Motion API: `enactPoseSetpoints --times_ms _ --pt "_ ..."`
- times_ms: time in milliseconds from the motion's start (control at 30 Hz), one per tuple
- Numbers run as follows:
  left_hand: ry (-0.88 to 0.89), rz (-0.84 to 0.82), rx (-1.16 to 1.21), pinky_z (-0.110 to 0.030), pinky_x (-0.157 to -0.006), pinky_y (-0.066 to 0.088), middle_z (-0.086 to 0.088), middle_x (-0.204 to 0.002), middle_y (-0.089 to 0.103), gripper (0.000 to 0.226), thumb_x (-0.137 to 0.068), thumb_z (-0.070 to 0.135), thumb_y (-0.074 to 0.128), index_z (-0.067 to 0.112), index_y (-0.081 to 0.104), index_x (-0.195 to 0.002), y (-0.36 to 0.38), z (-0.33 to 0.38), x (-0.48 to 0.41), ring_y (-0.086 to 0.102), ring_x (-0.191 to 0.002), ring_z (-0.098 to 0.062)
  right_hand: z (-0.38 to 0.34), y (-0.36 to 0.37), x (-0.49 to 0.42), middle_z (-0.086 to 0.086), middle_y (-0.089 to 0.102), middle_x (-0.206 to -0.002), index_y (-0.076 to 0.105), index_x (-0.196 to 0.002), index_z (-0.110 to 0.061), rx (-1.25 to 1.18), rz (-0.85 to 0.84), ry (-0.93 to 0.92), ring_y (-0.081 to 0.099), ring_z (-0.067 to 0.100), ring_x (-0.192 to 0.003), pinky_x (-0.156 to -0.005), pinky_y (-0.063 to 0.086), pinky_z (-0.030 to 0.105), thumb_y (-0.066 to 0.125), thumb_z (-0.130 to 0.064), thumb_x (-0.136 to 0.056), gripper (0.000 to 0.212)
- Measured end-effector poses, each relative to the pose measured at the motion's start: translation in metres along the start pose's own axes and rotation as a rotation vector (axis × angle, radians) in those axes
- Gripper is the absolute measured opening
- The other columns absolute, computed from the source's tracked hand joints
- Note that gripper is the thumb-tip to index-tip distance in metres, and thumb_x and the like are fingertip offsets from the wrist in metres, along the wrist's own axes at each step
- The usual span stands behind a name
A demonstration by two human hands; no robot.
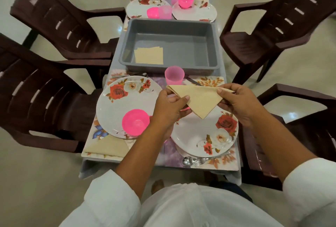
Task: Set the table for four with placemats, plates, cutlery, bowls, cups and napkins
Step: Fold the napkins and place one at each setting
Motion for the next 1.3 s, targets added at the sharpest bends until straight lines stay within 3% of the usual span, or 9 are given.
enactPoseSetpoints --times_ms 133,267,467,633,800,1000,1300 --pt "-0.026 0.131 -0.048 -0.044 -0.086 0.062 -0.008 -0.111 0.072 0.030 -0.095 0.000 0.064 0.012 0.051 -0.119 0.040 -0.028 -0.010 0.074 -0.100 -0.026 0.007 -0.038 -0.032 0.008 0.070 -0.084 0.065 -0.111 -0.004 -0.004 -0.115 0.074 0.071 0.007 -0.064 -0.061 0.060 0.020 0.065 -0.009 -0.097 0.014" --pt "-0.055 0.270 -0.035 -0.041 -0.083 0.062 -0.007 -0.112 0.073 0.029 -0.097 -0.001 0.060 0.012 0.055 -0.122 0.079 -0.059 -0.014 0.073 -0.102 -0.026 0.023 -0.080 -0.058 0.015 0.071 -0.097 0.067 -0.111 -0.003 0.106 -0.240 0.139 0.073 0.012 -0.072 -0.058 0.060 0.022 0.066 -0.006 -0.096 0.015" --pt "-0.092 0.402 0.021 -0.037 -0.075 0.061 -0.013 -0.121 0.070 0.037 -0.097 0.000 0.060 0.014 0.052 -0.130 0.106 -0.092 -0.003 0.071 -0.106 -0.031 0.038 -0.121 -0.079 0.015 0.073 -0.105 0.071 -0.106 -0.012 0.336 -0.457 0.152 0.073 0.018 -0.082 -0.070 0.063 0.028 0.071 -0.010 -0.094 0.012" --pt "-0.082 0.436 0.004 -0.038 -0.074 0.060 -0.011 -0.114 0.074 0.033 -0.098 0.002 0.059 0.019 0.056 -0.127 0.108 -0.100 -0.004 0.072 -0.104 -0.029 0.032 -0.122 -0.093 0.003 0.077 -0.095 0.073 -0.104 -0.021 0.585 -0.617 0.005 0.074 0.016 -0.090 -0.083 0.061 0.032 0.074 -0.025 -0.092 0.013" --pt "-0.072 0.400 -0.030 -0.038 -0.074 0.060 -0.008 -0.106 0.076 0.026 -0.099 0.006 0.059 0.018 0.060 -0.123 0.104 -0.104 -0.017 0.073 -0.101 -0.029 0.025 -0.100 -0.102 -0.009 0.073 -0.101 0.074 -0.109 -0.029 0.822 -0.699 -0.138 0.069 0.011 -0.094 -0.082 0.062 0.033 0.071 -0.037 -0.092 0.019" --pt "-0.043 0.338 -0.016 -0.034 -0.071 0.060 -0.007 -0.109 0.075 0.022 -0.100 0.013 0.059 0.020 0.062 -0.121 0.108 -0.104 -0.043 0.074 -0.098 -0.025 0.016 -0.083 -0.114 -0.006 0.074 -0.098 0.075 -0.107 -0.024 0.885 -0.628 -0.141 0.070 0.015 -0.094 -0.087 0.060 0.038 0.068 -0.031 -0.096 0.015" --pt "-0.076 0.369 0.109 -0.041 -0.083 0.062 -0.012 -0.120 0.062 0.032 -0.098 0.012 0.064 0.014 0.056 -0.128 0.129 -0.103 -0.087 0.068 -0.105 -0.028 0.006 -0.081 -0.170 0.001 0.070 -0.101 0.074 -0.106 -0.020 0.799 -0.430 0.023 0.063 0.017 -0.091 -0.076 0.049 0.027 0.067 -0.032 -0.097 0.017"
Point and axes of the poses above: each hand's wrist, its own x-axis away from the middle knuckle, its own y-axis out of the palm, z = x × y, the point moved 1 cm from there along -x, towards the middle knuckle
